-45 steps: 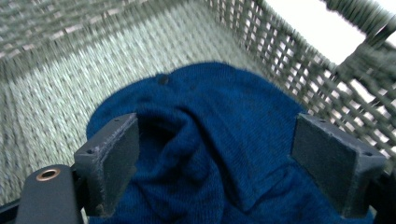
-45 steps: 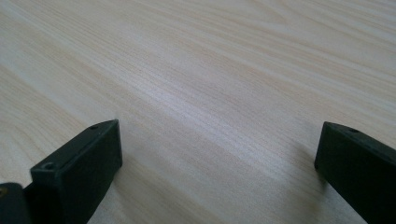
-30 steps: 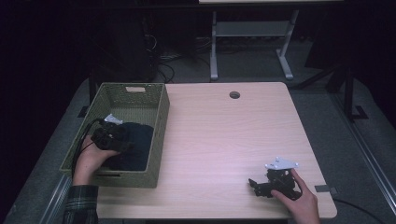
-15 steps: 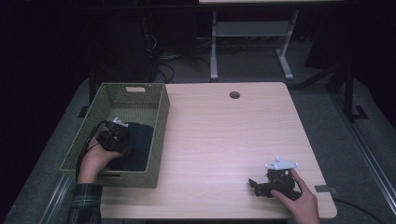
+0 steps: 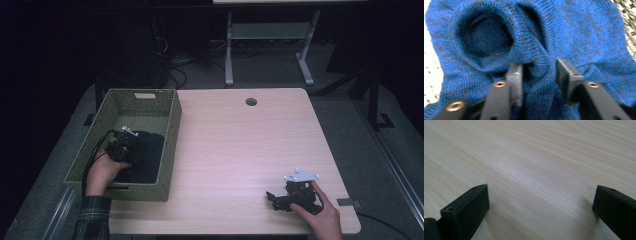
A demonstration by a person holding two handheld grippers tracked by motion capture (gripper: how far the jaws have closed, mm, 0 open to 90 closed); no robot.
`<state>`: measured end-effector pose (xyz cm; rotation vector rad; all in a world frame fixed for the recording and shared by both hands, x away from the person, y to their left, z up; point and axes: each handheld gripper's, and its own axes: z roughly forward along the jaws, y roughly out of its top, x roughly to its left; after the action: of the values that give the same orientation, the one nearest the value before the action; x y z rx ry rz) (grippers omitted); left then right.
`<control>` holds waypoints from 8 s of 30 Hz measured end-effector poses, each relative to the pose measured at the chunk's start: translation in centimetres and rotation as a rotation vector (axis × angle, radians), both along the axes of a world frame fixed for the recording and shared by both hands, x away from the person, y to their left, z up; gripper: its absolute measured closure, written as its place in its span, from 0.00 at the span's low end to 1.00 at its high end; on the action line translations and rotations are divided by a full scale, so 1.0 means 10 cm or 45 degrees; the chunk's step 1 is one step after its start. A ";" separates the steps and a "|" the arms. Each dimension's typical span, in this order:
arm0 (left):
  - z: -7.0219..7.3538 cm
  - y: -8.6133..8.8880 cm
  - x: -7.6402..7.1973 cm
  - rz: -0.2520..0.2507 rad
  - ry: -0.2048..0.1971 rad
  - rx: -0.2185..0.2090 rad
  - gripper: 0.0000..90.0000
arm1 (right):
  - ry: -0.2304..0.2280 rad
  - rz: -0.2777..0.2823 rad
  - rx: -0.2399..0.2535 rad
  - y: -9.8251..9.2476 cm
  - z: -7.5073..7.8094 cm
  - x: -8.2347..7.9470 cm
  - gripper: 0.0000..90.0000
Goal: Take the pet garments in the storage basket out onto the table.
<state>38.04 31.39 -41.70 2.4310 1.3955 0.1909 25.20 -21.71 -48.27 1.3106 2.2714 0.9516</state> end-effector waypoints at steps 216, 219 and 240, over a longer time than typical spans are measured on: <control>0.00 -3.55 0.70 -0.656 -0.330 -0.492 0.33 | -0.001 0.006 -0.001 0.00 0.00 0.00 0.00; 0.04 -3.51 0.69 -0.638 -0.331 -0.473 0.25 | -0.001 0.006 -0.001 0.00 0.00 0.00 0.00; 0.33 -2.92 0.31 -0.569 -0.421 -0.547 0.15 | 0.006 0.003 0.002 0.00 0.00 -0.01 0.00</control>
<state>41.09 2.22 -38.41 2.1545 0.6504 0.1543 25.15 -21.73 -48.26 1.3117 2.2767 0.9523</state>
